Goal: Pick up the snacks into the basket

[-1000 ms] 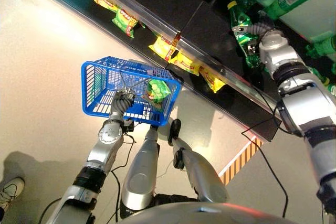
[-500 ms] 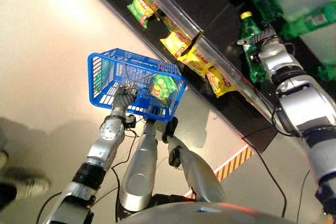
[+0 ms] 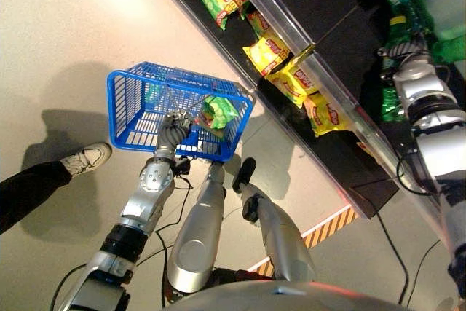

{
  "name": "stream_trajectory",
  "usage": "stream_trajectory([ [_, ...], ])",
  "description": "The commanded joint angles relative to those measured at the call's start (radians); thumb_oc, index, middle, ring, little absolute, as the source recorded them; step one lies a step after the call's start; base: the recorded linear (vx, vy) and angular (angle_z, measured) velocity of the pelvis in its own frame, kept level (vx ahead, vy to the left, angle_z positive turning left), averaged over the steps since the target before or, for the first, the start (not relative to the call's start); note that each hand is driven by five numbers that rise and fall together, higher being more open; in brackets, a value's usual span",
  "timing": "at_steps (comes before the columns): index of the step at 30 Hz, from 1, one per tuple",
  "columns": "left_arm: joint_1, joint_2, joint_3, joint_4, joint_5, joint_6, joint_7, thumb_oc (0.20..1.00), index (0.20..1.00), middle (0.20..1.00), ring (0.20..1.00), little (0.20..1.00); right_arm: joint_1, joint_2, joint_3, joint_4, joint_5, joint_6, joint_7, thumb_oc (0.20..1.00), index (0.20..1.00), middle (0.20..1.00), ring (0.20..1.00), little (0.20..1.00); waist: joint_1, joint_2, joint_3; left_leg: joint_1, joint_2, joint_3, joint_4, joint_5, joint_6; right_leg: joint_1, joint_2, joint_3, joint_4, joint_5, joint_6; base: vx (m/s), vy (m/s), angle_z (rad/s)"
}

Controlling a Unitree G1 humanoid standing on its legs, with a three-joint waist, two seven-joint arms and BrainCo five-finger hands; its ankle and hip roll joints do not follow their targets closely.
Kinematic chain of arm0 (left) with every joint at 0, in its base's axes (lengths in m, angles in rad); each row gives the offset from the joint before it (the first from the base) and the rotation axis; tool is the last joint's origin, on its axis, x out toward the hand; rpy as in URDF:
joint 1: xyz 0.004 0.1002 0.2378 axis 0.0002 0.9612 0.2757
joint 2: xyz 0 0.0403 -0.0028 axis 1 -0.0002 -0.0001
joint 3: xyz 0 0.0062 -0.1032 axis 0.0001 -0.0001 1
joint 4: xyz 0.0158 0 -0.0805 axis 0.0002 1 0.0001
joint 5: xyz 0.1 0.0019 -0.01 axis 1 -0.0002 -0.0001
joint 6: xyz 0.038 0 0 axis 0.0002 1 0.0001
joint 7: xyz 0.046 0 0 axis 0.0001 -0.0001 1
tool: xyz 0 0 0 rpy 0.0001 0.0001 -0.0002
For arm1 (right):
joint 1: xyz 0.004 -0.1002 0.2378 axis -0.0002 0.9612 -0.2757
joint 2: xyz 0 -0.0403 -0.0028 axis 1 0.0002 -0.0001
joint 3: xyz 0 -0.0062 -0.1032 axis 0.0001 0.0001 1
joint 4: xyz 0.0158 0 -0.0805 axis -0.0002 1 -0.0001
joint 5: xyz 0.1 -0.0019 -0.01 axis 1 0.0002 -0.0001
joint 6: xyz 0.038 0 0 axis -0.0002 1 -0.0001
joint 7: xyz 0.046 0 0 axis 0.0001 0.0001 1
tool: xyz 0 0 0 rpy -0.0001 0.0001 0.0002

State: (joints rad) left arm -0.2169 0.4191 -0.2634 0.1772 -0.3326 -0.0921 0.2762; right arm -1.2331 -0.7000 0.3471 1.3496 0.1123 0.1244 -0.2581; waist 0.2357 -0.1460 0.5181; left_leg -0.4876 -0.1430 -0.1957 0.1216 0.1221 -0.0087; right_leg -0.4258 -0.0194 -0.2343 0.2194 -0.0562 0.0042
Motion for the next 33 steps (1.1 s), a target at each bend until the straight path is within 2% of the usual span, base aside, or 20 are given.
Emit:
stream_trajectory([
  [1,-0.067,-0.031,-0.021,-0.209,0.004,-0.095,0.007,0.200,0.200,0.200,0.200,0.200,0.049,0.088,0.058,0.033,0.072,0.015,0.066,0.200,0.200,0.200,0.200,0.200,0.027,0.070,0.002,-0.052,0.020,0.031,0.179,-0.176,-0.010,0.025,-0.104,0.023,-0.022,0.029,0.124,0.00,0.005,0.03],
  [12,-0.068,-0.034,-0.018,-0.219,0.007,-0.104,0.033,0.200,0.200,0.200,0.200,0.200,0.023,0.109,0.031,0.022,0.123,-0.001,0.037,0.200,0.200,0.200,0.200,0.200,0.010,0.071,0.002,-0.043,0.021,0.035,0.186,-0.184,-0.008,0.024,-0.109,0.029,-0.009,0.017,0.119,0.00,0.002,0.00],
  [17,-0.060,-0.029,-0.004,-0.215,0.007,-0.108,0.036,0.200,0.200,0.200,0.200,0.200,0.051,0.131,-0.009,-0.044,0.204,-0.035,0.016,0.200,0.200,0.200,0.200,0.200,0.002,0.069,0.002,-0.016,0.022,0.036,0.185,-0.188,-0.007,0.050,-0.112,0.035,-0.008,0.013,0.120,0.00,0.001,-0.01],
  [21,-0.033,-0.027,0.041,-0.218,-0.018,-0.122,0.033,0.200,0.200,0.200,0.200,0.200,0.161,0.147,-0.125,-0.228,0.425,-0.121,0.001,0.200,0.200,0.200,0.200,0.200,-0.011,0.068,0.002,0.056,0.030,0.045,0.171,-0.199,-0.008,0.116,-0.119,0.049,-0.021,0.003,0.122,-0.02,-0.001,-0.12],
  [24,-0.016,-0.025,0.060,-0.216,-0.034,-0.125,0.026,0.200,0.200,0.200,0.200,0.200,0.225,0.137,-0.155,-0.309,0.462,-0.147,-0.002,0.200,0.200,0.200,0.200,0.200,-0.023,0.067,-0.014,0.080,0.033,0.053,0.161,-0.198,-0.009,0.137,-0.123,0.054,-0.030,0.004,0.122,0.00,0.009,-0.06],
  [29,0.053,-0.034,0.108,-0.226,-0.083,-0.125,-0.007,0.200,0.200,0.200,0.200,0.200,0.527,0.163,-0.282,-0.696,0.524,-0.228,0.001,0.200,0.200,0.200,0.200,0.200,-0.076,0.073,-0.090,0.149,0.041,0.076,0.119,-0.188,-0.007,0.190,-0.132,0.067,-0.071,0.017,0.127,0.02,-0.007,-0.15],
  [30,0.053,-0.034,0.108,-0.226,-0.083,-0.125,-0.007,0.200,0.200,0.200,0.200,0.200,0.528,0.163,-0.283,-0.697,0.523,-0.228,0.000,0.200,0.200,0.200,0.200,0.200,-0.076,0.072,-0.091,0.148,0.041,0.075,0.117,-0.187,-0.007,0.189,-0.132,0.067,-0.071,0.018,0.127,0.02,-0.013,-0.25],
  [31,0.077,-0.034,0.129,-0.228,-0.094,-0.124,-0.020,0.200,0.200,0.200,0.200,0.200,0.627,0.196,-0.326,-0.816,0.533,-0.256,0.006,0.200,0.200,0.200,0.200,0.200,-0.098,0.078,-0.117,0.167,0.044,0.081,0.103,-0.185,-0.008,0.196,-0.133,0.075,-0.081,0.019,0.128,0.02,-0.012,-0.17],
  [32,0.078,-0.034,0.128,-0.228,-0.094,-0.124,-0.020,0.200,0.200,0.200,0.200,0.200,0.628,0.196,-0.326,-0.818,0.533,-0.255,0.005,0.200,0.200,0.200,0.200,0.200,-0.097,0.078,-0.118,0.167,0.044,0.082,0.102,-0.185,-0.008,0.196,-0.133,0.076,-0.081,0.019,0.128,0.07,-0.020,-0.20],
  [33,0.100,-0.044,0.146,-0.226,-0.105,-0.119,-0.032,0.200,0.200,0.200,0.200,0.200,0.713,0.234,-0.370,-0.914,0.544,-0.273,0.018,0.200,0.200,0.200,0.200,0.200,-0.119,0.083,-0.146,0.192,0.052,0.091,0.081,-0.181,-0.009,0.211,-0.133,0.085,-0.094,0.021,0.129,0.07,-0.019,-0.21],
])
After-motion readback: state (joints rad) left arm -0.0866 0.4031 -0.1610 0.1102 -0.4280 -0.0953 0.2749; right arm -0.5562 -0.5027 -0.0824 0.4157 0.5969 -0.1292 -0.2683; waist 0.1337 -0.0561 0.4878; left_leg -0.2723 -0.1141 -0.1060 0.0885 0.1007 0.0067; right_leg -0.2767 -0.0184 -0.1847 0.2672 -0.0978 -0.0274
